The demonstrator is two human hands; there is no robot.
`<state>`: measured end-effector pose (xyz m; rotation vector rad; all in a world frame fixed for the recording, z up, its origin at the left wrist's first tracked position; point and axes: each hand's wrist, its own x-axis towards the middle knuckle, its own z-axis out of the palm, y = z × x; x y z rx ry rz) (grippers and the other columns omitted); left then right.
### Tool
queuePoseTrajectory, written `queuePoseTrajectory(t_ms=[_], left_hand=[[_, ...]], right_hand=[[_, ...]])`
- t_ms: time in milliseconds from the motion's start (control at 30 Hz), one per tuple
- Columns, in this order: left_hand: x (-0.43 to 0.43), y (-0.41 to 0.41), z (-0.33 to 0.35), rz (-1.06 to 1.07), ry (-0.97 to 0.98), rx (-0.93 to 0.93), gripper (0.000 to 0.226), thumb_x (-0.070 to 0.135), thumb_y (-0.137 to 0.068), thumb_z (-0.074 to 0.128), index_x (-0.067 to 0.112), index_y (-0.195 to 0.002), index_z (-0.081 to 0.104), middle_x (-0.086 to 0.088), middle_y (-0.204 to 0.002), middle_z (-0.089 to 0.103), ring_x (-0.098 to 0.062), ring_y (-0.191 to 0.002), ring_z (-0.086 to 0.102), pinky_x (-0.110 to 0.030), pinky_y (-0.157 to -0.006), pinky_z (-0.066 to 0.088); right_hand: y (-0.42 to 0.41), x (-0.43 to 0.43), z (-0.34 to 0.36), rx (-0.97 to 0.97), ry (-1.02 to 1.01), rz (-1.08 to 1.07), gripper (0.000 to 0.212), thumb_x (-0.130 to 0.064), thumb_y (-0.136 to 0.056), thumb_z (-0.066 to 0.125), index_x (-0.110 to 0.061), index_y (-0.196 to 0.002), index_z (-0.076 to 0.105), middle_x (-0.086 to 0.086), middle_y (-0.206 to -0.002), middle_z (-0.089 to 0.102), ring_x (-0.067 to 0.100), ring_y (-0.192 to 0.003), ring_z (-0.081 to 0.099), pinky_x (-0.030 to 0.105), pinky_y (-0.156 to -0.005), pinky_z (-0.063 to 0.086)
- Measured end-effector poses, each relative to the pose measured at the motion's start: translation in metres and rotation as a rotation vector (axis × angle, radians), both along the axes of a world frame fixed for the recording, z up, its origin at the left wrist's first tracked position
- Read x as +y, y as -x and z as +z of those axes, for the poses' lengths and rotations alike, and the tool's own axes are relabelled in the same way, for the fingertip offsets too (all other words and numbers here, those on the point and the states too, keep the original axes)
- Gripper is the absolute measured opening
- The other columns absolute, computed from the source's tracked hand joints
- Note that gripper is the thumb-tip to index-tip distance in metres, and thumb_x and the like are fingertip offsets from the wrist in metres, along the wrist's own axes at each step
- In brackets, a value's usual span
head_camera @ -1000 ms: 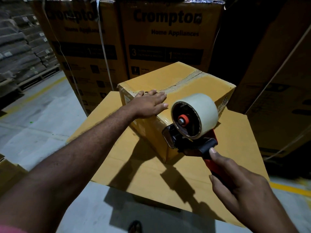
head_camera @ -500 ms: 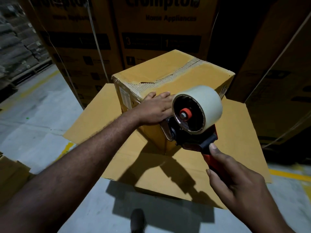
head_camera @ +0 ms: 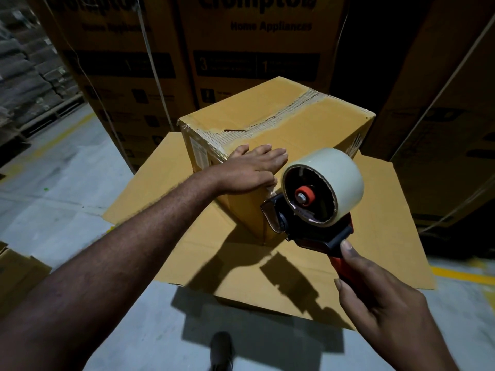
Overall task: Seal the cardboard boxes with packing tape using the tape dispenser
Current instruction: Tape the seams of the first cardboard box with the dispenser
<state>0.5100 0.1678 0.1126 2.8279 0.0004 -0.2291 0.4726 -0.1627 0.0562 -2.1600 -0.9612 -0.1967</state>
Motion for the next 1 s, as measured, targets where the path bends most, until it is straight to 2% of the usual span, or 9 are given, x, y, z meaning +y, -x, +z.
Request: queuePoseTrajectory(t_ms=[233, 367, 500, 567, 667, 700, 767, 867, 1000], left_hand=[[-0.002, 0.003, 0.006, -0.018, 0.048, 0.037, 0.052, 0.035, -0.112, 0.018, 0.027, -0.162, 0.006, 0.011, -0.168, -0.006, -0.007, -0.153, -0.010, -0.041, -0.119, -0.019], [-0.009, 0.004, 0.007, -0.013, 0.035, 0.059, 0.060, 0.053, -0.107, 0.018, 0.031, -0.161, 0.004, 0.011, -0.168, -0.009, -0.009, -0.153, -0.015, -0.048, -0.119, -0.021], [-0.009, 0.007, 0.018, -0.011, 0.107, 0.142, 0.077, 0.062, -0.100, 0.034, 0.031, -0.160, -0.001, 0.008, -0.168, -0.013, -0.010, -0.151, -0.020, -0.047, -0.116, -0.025], [-0.006, 0.005, 0.027, -0.025, 0.114, 0.196, 0.083, 0.057, -0.100, 0.045, 0.030, -0.160, -0.006, 0.008, -0.167, -0.017, -0.010, -0.150, -0.023, -0.049, -0.115, -0.026], [-0.001, -0.001, 0.025, -0.080, -0.050, 0.218, 0.103, 0.056, -0.092, 0.059, 0.028, -0.159, -0.013, 0.009, -0.165, -0.023, -0.014, -0.150, -0.026, -0.053, -0.116, -0.022], [0.000, -0.003, 0.021, -0.113, -0.138, 0.205, 0.111, 0.062, -0.088, 0.063, 0.027, -0.159, -0.016, 0.010, -0.165, -0.025, -0.016, -0.150, -0.026, -0.055, -0.118, -0.021], [0.004, -0.006, 0.013, -0.131, -0.204, 0.183, 0.116, 0.068, -0.084, 0.062, 0.027, -0.158, -0.018, 0.011, -0.164, -0.027, -0.018, -0.150, -0.027, -0.060, -0.119, -0.017], [0.009, -0.008, 0.015, -0.123, -0.173, 0.183, 0.113, 0.071, -0.085, 0.056, 0.026, -0.159, -0.017, 0.011, -0.164, -0.027, -0.018, -0.150, -0.027, -0.058, -0.118, -0.019], [0.005, -0.008, 0.014, -0.093, -0.066, 0.187, 0.096, 0.075, -0.091, 0.038, 0.029, -0.160, -0.011, 0.012, -0.165, -0.023, -0.015, -0.150, -0.026, -0.057, -0.118, -0.022]], right_hand=[[0.005, 0.006, -0.007, 0.035, -0.002, -0.024, 0.068, -0.029, -0.079, 0.069, -0.038, -0.143, 0.047, -0.031, -0.113, 0.056, 0.005, -0.097, 0.061, 0.004, -0.080, 0.041], [0.021, 0.020, -0.005, -0.040, -0.018, -0.084, 0.059, -0.024, -0.084, 0.070, -0.028, -0.141, 0.053, -0.006, -0.103, 0.072, 0.011, -0.095, 0.059, 0.019, -0.080, 0.045], [0.036, 0.031, -0.004, -0.044, -0.026, -0.098, 0.065, -0.028, -0.078, 0.069, -0.026, -0.141, 0.053, -0.003, -0.100, 0.074, 0.013, -0.095, 0.059, 0.021, -0.080, 0.045], [0.033, 0.030, -0.001, -0.039, -0.045, -0.095, 0.061, -0.025, -0.081, 0.070, -0.028, -0.140, 0.053, -0.004, -0.100, 0.073, 0.013, -0.092, 0.060, 0.023, -0.075, 0.048], [0.018, 0.020, -0.002, -0.090, 0.168, -0.086, 0.073, -0.025, -0.078, 0.077, -0.035, -0.144, 0.047, -0.007, -0.089, 0.071, 0.013, -0.070, 0.064, 0.027, -0.051, 0.050], [0.013, 0.015, -0.006, -0.064, 0.246, -0.077, 0.082, -0.025, -0.074, 0.081, -0.040, -0.146, 0.043, -0.008, -0.085, 0.070, 0.013, -0.066, 0.065, 0.027, -0.047, 0.048], [0.012, 0.001, -0.017, 0.050, 0.256, -0.079, 0.089, -0.025, -0.071, 0.085, -0.051, -0.143, 0.040, -0.010, -0.087, 0.072, 0.014, -0.073, 0.070, 0.028, -0.051, 0.052], [0.021, -0.012, -0.021, 0.139, 0.155, -0.084, 0.080, -0.023, -0.070, 0.085, -0.053, -0.136, 0.049, -0.016, -0.090, 0.072, 0.005, -0.085, 0.068, 0.014, -0.067, 0.051], [0.017, -0.004, -0.008, 0.160, 0.109, -0.065, 0.070, -0.023, -0.076, 0.080, -0.043, -0.137, 0.053, -0.017, -0.091, 0.071, -0.002, -0.078, 0.063, 0.007, -0.063, 0.043]])
